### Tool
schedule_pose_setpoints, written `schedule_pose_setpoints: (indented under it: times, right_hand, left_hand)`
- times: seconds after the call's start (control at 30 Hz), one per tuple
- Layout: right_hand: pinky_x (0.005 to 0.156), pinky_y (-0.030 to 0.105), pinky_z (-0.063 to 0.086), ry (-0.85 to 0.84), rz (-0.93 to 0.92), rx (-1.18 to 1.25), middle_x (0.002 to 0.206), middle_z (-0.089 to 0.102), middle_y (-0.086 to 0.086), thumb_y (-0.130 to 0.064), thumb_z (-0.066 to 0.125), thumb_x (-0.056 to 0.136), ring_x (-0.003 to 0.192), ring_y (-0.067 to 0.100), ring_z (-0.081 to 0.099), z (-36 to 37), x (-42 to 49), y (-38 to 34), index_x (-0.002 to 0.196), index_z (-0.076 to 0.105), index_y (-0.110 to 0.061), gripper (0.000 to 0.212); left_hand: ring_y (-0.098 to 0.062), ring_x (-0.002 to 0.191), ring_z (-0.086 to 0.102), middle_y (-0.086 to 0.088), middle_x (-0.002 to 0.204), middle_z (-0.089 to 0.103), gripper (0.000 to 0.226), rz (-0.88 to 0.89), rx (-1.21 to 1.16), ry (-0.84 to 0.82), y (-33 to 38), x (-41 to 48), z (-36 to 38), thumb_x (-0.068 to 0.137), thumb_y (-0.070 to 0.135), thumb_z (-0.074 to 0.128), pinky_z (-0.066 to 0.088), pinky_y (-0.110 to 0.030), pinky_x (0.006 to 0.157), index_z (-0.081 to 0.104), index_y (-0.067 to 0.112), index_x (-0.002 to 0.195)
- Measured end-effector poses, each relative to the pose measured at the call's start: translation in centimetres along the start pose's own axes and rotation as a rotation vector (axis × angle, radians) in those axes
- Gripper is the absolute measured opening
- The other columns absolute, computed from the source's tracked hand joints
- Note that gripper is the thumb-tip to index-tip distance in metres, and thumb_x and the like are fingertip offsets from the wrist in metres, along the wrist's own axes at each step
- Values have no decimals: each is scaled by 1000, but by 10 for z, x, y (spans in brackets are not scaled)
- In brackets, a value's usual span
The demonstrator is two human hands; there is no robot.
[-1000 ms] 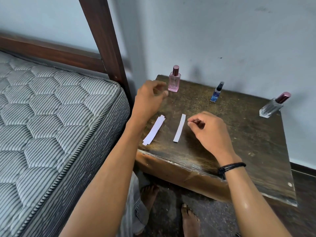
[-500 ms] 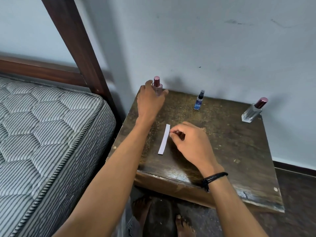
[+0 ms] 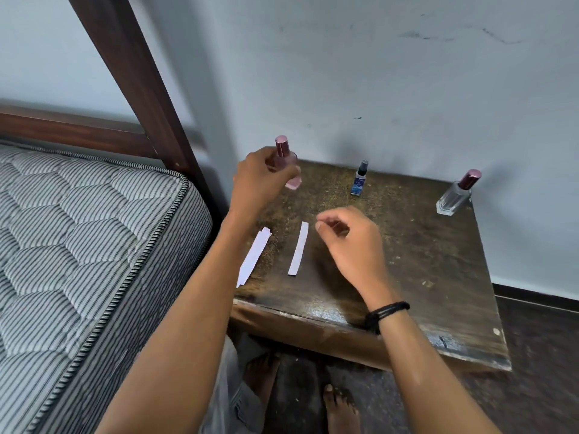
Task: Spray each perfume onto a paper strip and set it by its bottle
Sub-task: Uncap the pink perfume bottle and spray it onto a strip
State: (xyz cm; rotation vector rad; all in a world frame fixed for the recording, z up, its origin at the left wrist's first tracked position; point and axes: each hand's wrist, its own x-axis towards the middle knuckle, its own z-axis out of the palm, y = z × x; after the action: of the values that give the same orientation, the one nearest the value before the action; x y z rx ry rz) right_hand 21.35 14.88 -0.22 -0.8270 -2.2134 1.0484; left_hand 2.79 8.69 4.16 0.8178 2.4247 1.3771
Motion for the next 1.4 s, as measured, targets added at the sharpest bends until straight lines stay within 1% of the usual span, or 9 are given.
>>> schedule_pose_setpoints:
  times: [0.1,0.27,0.33,0.4,0.53,0.73,0.97,1.23,1.4]
  right_hand:
    - [82,6,46,31,109,208,112,66,-6,-23,77,91,96,-4,62,-7,2,-5,111,72,-26,21]
    - [102,33,53,-244,180,519,124,72,-8,-33,80,84,114,7,68,-10,-1,-10,118,69,-28,36]
    - [101,34,55,-296,166,575,119,74,-7,-25,81,84,111,11,70,-8,-2,-11,115,70,-25,33]
    - [98,33,57,-280,154,597,116,75,-5,-17,81,85,107,13,72,-5,-2,-9,114,69,-21,31]
    - [90,41,60,-233,163,667,110,76,3,-20,82,80,101,23,73,-3,1,-2,112,67,-11,36]
    - [84,48,61,-179,152,679,105,76,7,-20,84,77,93,24,72,-3,1,-2,112,69,-10,39]
    - [94,62,56,-177,141,590,108,76,5,-28,88,76,101,31,71,-2,1,3,113,71,-15,42]
    - [96,59,55,-195,119,582,105,76,4,-22,84,79,98,22,70,-3,3,-2,120,71,-18,43]
    - [96,53,57,-203,106,538,108,74,9,-12,85,82,101,28,69,-2,2,4,118,72,-20,39]
  left_hand:
    - [0,63,56,4,78,70,20,27,-85,-195,1,-27,-17,78,27,82,41,-19,65,76,20,96]
    - [-14,76,63,-17,89,75,22,-37,-245,-328,6,-61,-30,78,16,83,51,-36,81,78,14,99]
    - [-17,78,65,-15,90,76,22,-51,-272,-365,6,-63,-32,78,14,83,55,-37,85,78,14,100]
    - [-14,76,64,-15,89,75,24,-65,-308,-397,5,-63,-34,79,11,82,54,-26,76,77,12,102]
    - [-13,83,66,-17,106,73,40,-37,-287,-474,5,-56,-34,76,10,85,56,-24,76,73,13,113]
    - [-15,87,67,-18,108,73,36,-51,-356,-459,2,-51,-34,78,12,84,56,-27,82,72,8,111]
    - [-20,88,69,-20,105,74,25,-79,-447,-375,0,-50,-34,82,11,81,60,-33,87,75,2,105]
    - [-21,87,68,-22,99,73,20,-30,-426,-352,-3,-47,-30,84,7,79,58,-36,89,75,1,102]
    - [-17,85,69,-9,91,73,11,-26,-501,-332,-7,-41,-33,87,7,76,58,-30,83,75,7,98]
